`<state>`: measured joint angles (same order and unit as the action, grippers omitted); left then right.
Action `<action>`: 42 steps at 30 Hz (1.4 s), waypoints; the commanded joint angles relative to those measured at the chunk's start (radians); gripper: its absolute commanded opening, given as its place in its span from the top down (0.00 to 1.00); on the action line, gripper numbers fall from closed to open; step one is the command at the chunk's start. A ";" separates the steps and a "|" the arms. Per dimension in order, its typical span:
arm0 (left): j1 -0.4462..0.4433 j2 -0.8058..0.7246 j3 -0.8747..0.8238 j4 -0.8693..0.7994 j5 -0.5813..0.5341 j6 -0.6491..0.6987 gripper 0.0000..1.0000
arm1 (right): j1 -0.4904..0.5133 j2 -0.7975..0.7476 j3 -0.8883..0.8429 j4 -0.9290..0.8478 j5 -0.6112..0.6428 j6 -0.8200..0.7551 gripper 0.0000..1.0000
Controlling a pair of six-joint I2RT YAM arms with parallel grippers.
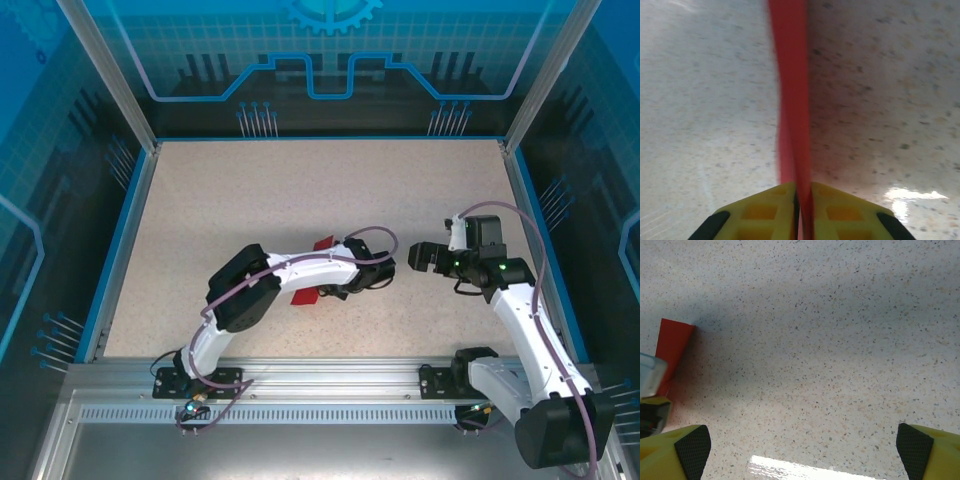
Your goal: Fold a paper plane with a square sheet of paper (fold left side to right side)
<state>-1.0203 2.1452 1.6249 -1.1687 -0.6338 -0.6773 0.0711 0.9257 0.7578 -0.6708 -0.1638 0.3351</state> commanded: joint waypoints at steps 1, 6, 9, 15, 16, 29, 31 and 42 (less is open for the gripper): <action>0.020 0.019 0.037 0.056 0.168 0.064 0.84 | -0.018 -0.011 -0.015 -0.008 -0.012 -0.015 0.01; 0.058 0.026 0.018 0.154 0.311 0.092 0.82 | -0.018 -0.007 -0.034 0.010 -0.042 0.002 0.01; 0.074 0.032 0.011 0.194 0.378 0.100 0.81 | -0.018 0.004 -0.045 0.022 -0.057 0.010 0.01; 0.108 0.031 -0.003 0.264 0.478 0.102 0.79 | -0.019 0.033 -0.055 0.033 -0.092 0.021 0.01; 0.114 0.029 -0.007 0.278 0.490 0.102 0.78 | -0.018 0.035 -0.057 0.036 -0.097 0.021 0.01; 0.158 -0.136 -0.142 0.483 0.675 0.099 0.42 | -0.009 0.145 -0.062 0.070 -0.185 0.019 0.01; 0.168 -0.201 -0.191 0.547 0.712 0.093 0.38 | 0.002 0.168 -0.069 0.099 -0.203 0.031 0.01; 0.344 -0.635 -0.706 0.973 0.806 0.016 0.22 | 0.278 0.474 0.048 0.287 -0.193 0.110 0.01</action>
<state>-0.7212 1.5726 1.0340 -0.3534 0.1154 -0.6083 0.2768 1.3186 0.7307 -0.4667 -0.3557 0.4168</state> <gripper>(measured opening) 0.764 0.992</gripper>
